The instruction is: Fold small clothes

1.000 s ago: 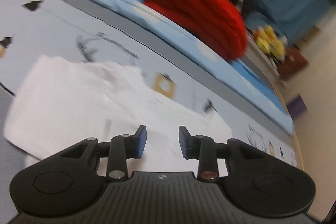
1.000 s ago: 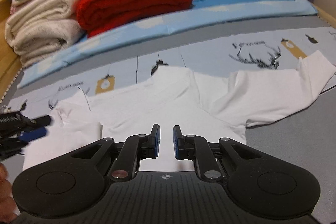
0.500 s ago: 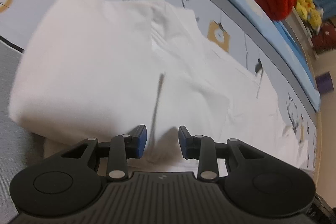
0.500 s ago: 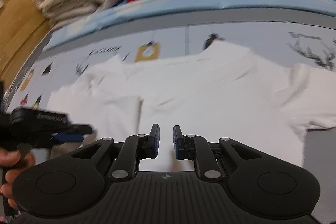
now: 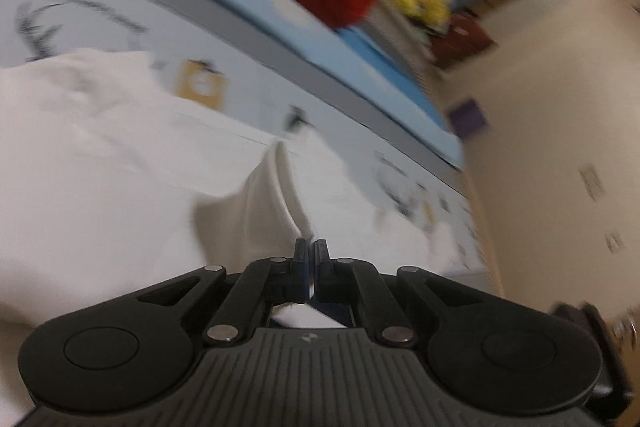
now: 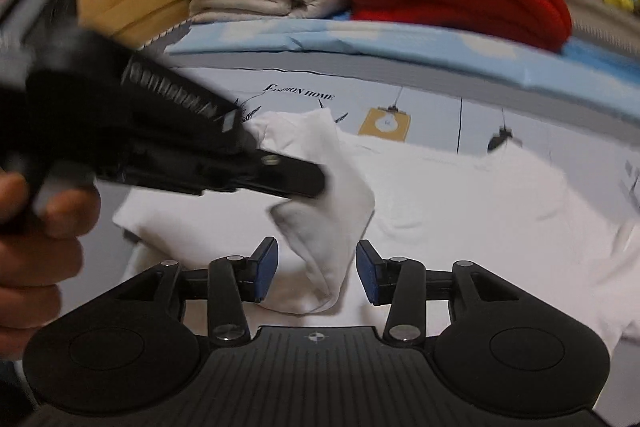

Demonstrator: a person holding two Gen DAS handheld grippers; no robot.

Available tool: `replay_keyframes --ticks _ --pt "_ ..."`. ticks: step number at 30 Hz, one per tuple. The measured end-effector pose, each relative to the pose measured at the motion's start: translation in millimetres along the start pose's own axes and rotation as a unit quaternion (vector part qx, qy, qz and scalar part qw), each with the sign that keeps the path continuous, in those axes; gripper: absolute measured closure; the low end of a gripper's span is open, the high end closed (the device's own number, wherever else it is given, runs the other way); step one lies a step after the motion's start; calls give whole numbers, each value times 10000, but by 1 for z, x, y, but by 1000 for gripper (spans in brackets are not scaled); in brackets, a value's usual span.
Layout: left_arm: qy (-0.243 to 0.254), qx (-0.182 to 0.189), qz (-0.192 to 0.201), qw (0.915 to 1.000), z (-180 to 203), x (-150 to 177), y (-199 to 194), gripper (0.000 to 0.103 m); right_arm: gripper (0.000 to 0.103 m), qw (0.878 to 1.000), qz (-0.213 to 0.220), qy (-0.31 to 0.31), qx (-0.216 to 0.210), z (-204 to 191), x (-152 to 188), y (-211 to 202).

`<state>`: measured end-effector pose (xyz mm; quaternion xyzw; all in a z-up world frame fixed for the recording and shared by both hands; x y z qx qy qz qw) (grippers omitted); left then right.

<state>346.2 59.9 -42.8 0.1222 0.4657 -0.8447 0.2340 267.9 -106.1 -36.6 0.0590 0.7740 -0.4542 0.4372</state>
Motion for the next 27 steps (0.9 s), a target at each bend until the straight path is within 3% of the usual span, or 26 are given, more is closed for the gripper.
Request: replay_keyframes --ticks 4,5,7,10,11,13,15,18,21,23,24,27 --pt "372 316 -64 9988 20 10 2 101 61 9994 -126 -43 308 5 2 5" --pt "386 316 -47 9987 20 12 0 100 79 9989 -125 81 449 11 2 5" --pt "288 256 33 9993 14 9 -2 97 102 9971 -98 510 559 26 2 4" --pt "-144 -170 414 9989 -7 -4 -14 97 103 9905 50 1170 717 53 2 -3" --pt "-335 -574 668 9956 -17 -10 -21 97 103 9886 91 1269 800 59 2 -5" --pt "-577 -1560 1219 9785 -36 -18 -36 97 103 9839 221 1503 942 71 1 -13" --pt "-904 -2405 1561 9537 -59 -23 -52 97 103 9807 307 1714 894 82 2 -18" --pt "-1578 -2929 1614 9291 -89 -25 -65 97 103 9752 361 2112 551 91 7 -20" --pt "-1936 -3168 1542 9156 -105 -20 -75 97 97 9609 379 2737 186 101 19 -19" --pt "-2022 -3165 1485 9148 -106 -18 -75 97 61 9486 337 3146 68 105 26 -15" --pt "-2026 -3142 1471 9157 -109 -17 -79 97 54 9438 345 3286 101 107 28 -14" --pt "-1968 -3123 1465 9178 -110 -19 -80 92 53 9295 305 3669 240 117 37 -9"
Point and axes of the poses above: each gripper's, at about its wrist camera, not at the fingertips, and y roughly the way its jaws point, z to its right, x to its underside, the point moved 2 cm from there along y, roughly the way its jaws point, and after that the axes turned 14 degrees about -x, right-handed, at the moved point
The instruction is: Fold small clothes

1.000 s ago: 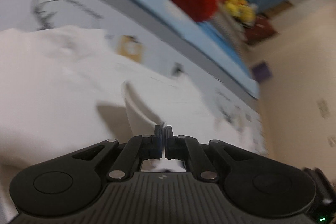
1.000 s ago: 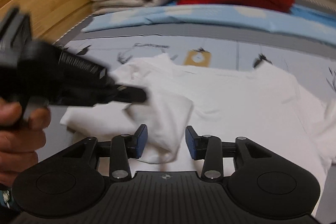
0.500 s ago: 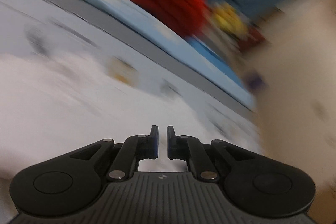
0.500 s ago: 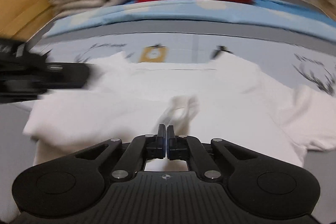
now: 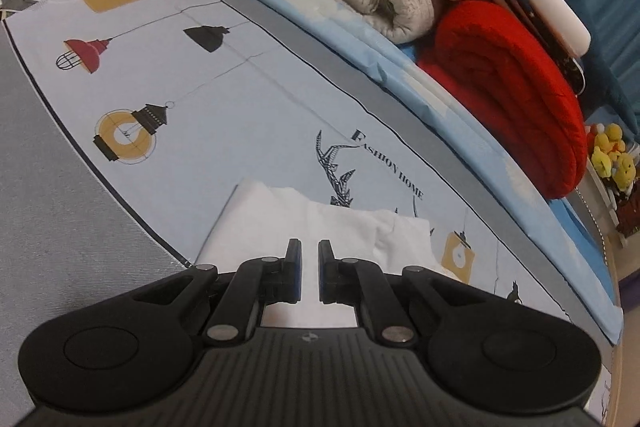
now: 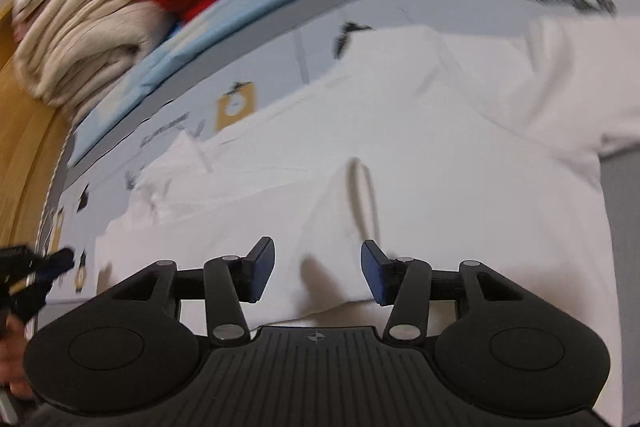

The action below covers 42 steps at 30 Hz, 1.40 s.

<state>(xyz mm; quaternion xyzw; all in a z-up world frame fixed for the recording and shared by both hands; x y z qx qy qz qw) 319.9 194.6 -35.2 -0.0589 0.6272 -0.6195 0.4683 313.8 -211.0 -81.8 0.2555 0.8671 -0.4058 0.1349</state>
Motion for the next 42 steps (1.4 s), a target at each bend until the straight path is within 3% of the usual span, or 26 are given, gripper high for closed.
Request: replay_keyframes --ticks 6,7,8,9,11,14,17,19,21,23,25,32,38,39,42 --pt "-23 -26 31 10000 1 -4 1 91 54 9990 -201 335 214 16 7 15" --pt "-51 -49 54 10000 -1 -5 1 91 62 9991 -219 266 250 16 8 19" --pt "-86 -87 87 9999 -3 -7 0 91 82 9992 -217 127 324 14 9 21" --pt "-112 -126 116 9998 -5 -8 -1 91 92 9989 -225 8 407 12 8 19" --pt "-177 -200 168 9995 -9 -12 -2 91 99 9992 -120 -215 318 5 7 13" --pt "-230 -289 267 9990 -13 -17 -3 91 100 9959 485 -753 -147 -20 -6 -9" --pt "-224 -322 358 9986 -14 -19 -6 91 100 9768 1410 -1441 -727 -49 -19 -56" --pt "-166 -322 400 9985 -12 -19 -7 91 100 9656 1833 -1718 -673 -50 -24 -77" --pt "-83 -313 408 9986 -9 -18 -7 91 100 9687 1757 -1750 54 -35 -31 -76" --pt "-23 -311 393 9987 -6 -15 -7 91 100 9762 1445 -1346 890 -3 -37 -67" --pt "30 -293 347 9990 -3 -13 -5 91 100 9806 1269 -797 1267 29 -42 -66" --pt "505 -22 44 9987 16 0 5 91 101 9764 1674 -997 927 29 -47 -89" --pt "675 88 -398 9969 23 12 17 91 100 9607 2504 -979 693 31 -54 -114" --pt "721 57 -442 9964 24 13 18 91 100 9600 2464 -1046 825 31 -57 -113" --pt "889 -37 -605 9942 25 18 21 91 99 9708 1741 -780 1458 49 -62 -97"
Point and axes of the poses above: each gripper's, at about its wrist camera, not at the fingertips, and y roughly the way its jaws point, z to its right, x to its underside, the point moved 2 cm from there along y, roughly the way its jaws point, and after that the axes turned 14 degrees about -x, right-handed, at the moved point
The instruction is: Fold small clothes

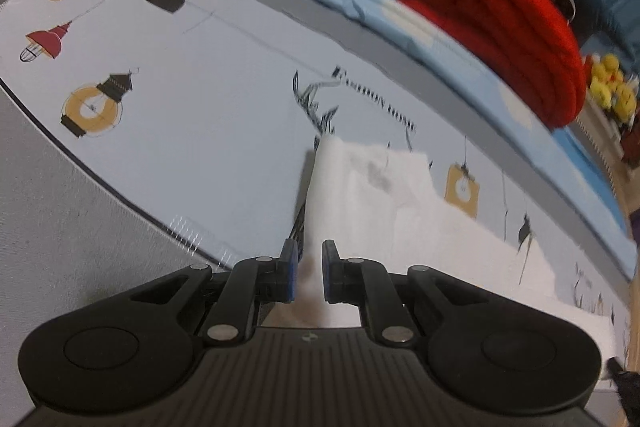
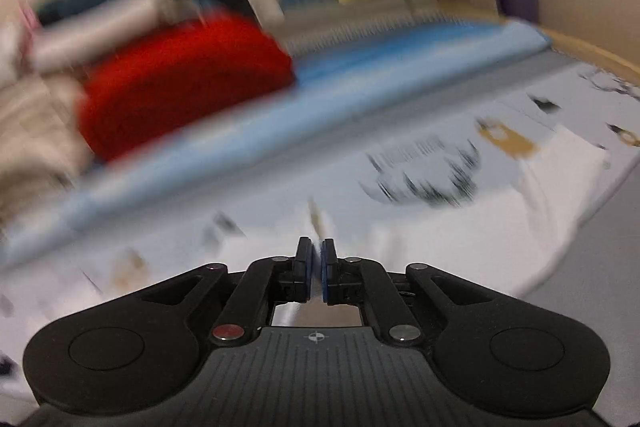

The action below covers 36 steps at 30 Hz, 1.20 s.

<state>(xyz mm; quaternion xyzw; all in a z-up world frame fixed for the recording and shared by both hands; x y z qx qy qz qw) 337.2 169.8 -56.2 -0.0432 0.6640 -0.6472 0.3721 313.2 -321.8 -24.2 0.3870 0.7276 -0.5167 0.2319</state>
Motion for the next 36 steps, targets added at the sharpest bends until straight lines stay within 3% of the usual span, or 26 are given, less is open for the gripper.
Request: replay_keyframes --ticks 2,5,8,14,15,17,18,20,21,24,27,30,32,34,36 --pt "43 106 -171 9998 1 4 2 91 99 9991 -111 386 141 14 4 4" --pt "217 207 -354 9989 5 11 6 89 99 9995 -8 316 83 12 -1 1" --pt "522 27 -508 9973 9 17 12 67 99 9996 78 274 -89 6 -2 -2" --pt "1029 -198 -630 9925 10 28 19 65 98 9988 -109 409 -243 -1 1 4" --pt "1134 -266 -642 9911 10 30 21 73 98 9988 -123 409 -257 -2 1 5" --pt "1196 -519 -590 9897 4 30 23 98 99 9986 -157 400 -302 -5 2 6" --pt "1192 -712 -492 9891 -1 28 23 102 98 9984 -194 399 -337 -6 2 7" --pt "1111 -1094 -309 9873 -11 23 21 103 98 9976 -354 421 -428 -8 5 11" --pt "953 -1099 -269 9890 -16 20 20 103 98 9970 -457 436 -457 -9 6 13" --pt "357 -408 -166 9984 -22 12 10 103 98 9944 -832 530 -385 -8 15 24" --pt "552 153 -56 9983 -4 14 3 102 98 9923 -991 676 -312 -5 21 31" --pt "746 428 -183 9961 10 20 9 99 98 9916 -1010 748 -307 -5 22 34" --pt "832 205 -404 9955 9 23 23 98 98 9914 -1015 760 -322 -6 21 36" --pt "897 -380 -549 9937 4 25 35 99 98 9907 -1050 795 -334 -6 21 37" --pt "587 -327 -531 9963 -4 19 37 101 98 9898 -1100 838 -331 -5 21 40"
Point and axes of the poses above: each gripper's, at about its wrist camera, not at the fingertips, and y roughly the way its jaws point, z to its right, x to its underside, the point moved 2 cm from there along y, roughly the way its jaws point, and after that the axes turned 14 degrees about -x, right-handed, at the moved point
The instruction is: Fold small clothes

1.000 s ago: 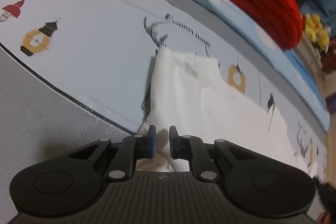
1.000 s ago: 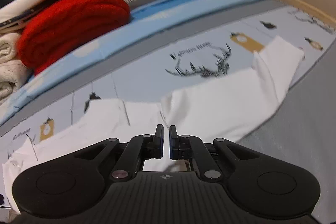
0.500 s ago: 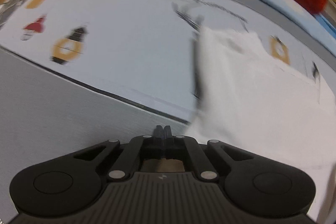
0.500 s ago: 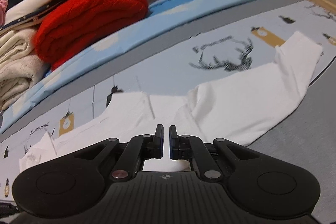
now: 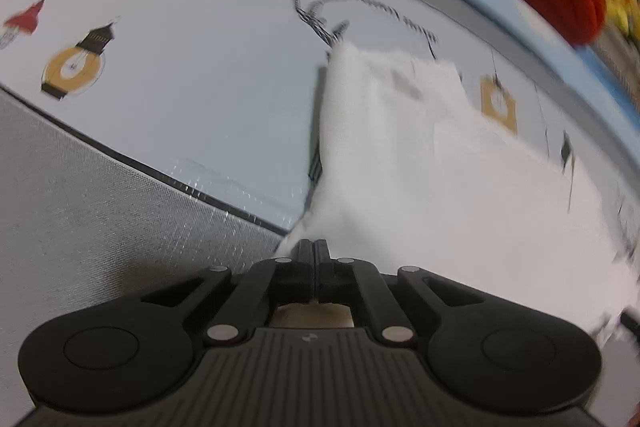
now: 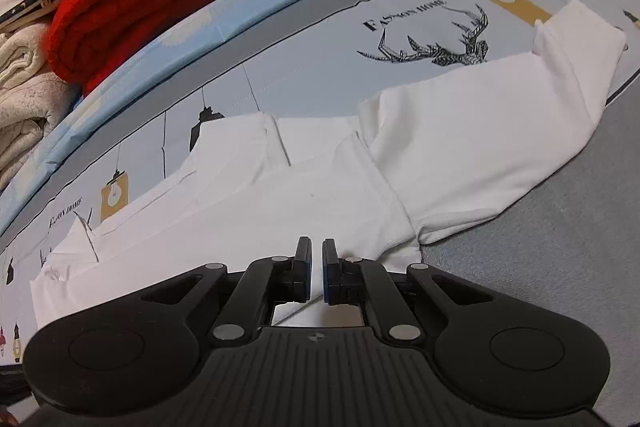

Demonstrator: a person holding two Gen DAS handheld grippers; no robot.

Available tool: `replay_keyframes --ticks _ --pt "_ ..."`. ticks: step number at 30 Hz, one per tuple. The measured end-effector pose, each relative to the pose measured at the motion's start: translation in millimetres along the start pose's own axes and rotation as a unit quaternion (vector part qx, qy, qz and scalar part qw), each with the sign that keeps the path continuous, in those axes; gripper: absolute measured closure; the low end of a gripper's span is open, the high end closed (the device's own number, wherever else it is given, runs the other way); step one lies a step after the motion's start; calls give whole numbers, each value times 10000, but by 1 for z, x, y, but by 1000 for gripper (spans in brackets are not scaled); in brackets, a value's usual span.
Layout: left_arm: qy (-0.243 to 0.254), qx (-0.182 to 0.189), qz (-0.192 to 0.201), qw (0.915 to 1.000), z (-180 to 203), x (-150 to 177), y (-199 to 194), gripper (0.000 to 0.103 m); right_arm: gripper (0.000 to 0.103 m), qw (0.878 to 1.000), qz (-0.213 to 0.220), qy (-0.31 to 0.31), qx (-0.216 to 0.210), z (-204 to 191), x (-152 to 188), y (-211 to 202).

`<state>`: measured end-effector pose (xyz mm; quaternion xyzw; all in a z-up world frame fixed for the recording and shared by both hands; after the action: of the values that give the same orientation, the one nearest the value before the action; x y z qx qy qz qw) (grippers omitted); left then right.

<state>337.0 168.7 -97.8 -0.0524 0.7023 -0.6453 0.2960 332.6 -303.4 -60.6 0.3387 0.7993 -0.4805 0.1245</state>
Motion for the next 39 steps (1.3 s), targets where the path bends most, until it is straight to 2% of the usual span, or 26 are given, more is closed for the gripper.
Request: replay_keyframes --ticks 4,6,8,11,12,14,17,19,21,22,24,26,27,29,30,32,35,37,39 --pt "-190 -27 660 9976 -3 -15 -16 92 98 10000 -42 60 -1 0 -3 3" --pt "-333 200 684 9969 0 -20 -16 70 98 10000 -70 45 -31 -2 -3 4" --pt "-350 307 624 9970 6 -21 -12 61 98 9999 -100 18 -65 -4 -3 6" --pt "-71 174 599 9980 21 -19 -7 64 98 9999 -136 -15 -96 -6 -3 9" --pt "54 86 608 9981 25 -18 -5 96 98 9998 -145 -18 -104 -7 -3 9" --pt "47 -173 778 9968 22 -15 -6 100 98 9998 -162 -27 -125 -6 -3 10" --pt "-55 -522 1040 9932 21 -20 -11 99 98 9998 -168 -32 -121 -4 -4 11" --pt "39 -616 916 9939 24 -21 -10 95 98 9998 -182 -17 -101 -1 -4 12" --pt "58 -850 1029 9910 25 -19 -18 90 98 9997 -215 21 -78 2 -4 13" --pt "99 -868 1183 9891 26 -17 -26 90 98 9997 -237 49 -62 4 -3 14" --pt "253 -665 1328 9886 35 -13 -36 90 98 9996 -273 76 -39 7 -2 17" --pt "295 -322 1108 9929 42 -7 -32 90 98 9995 -307 116 13 11 0 19" --pt "216 -174 800 9964 41 -4 -23 90 98 9994 -327 149 23 14 0 21" --pt "29 -208 92 9997 34 2 4 91 98 9990 -401 193 23 18 2 25" --pt "-72 -178 60 9998 30 4 8 93 98 9988 -443 201 44 20 2 27" --pt "35 -256 194 9995 34 2 1 92 98 9984 -493 268 112 26 3 29" --pt "94 -54 522 9986 41 2 -17 84 98 9985 -440 313 113 26 1 25" --pt "172 91 446 9988 48 5 -16 84 98 9990 -382 199 141 23 1 21" --pt "210 69 97 9997 50 9 -5 83 98 9992 -301 188 172 24 -1 16"
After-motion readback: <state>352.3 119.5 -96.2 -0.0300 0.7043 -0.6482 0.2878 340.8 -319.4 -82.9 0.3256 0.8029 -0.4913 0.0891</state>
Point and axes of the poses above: each gripper's, at about its wrist camera, not at the fingertips, and y roughly the way its jaws point, z to its right, x to its underside, the point moved 2 cm from there along y, roughly the way its jaws point, and after that the axes turned 14 degrees about -x, right-handed, at the moved point
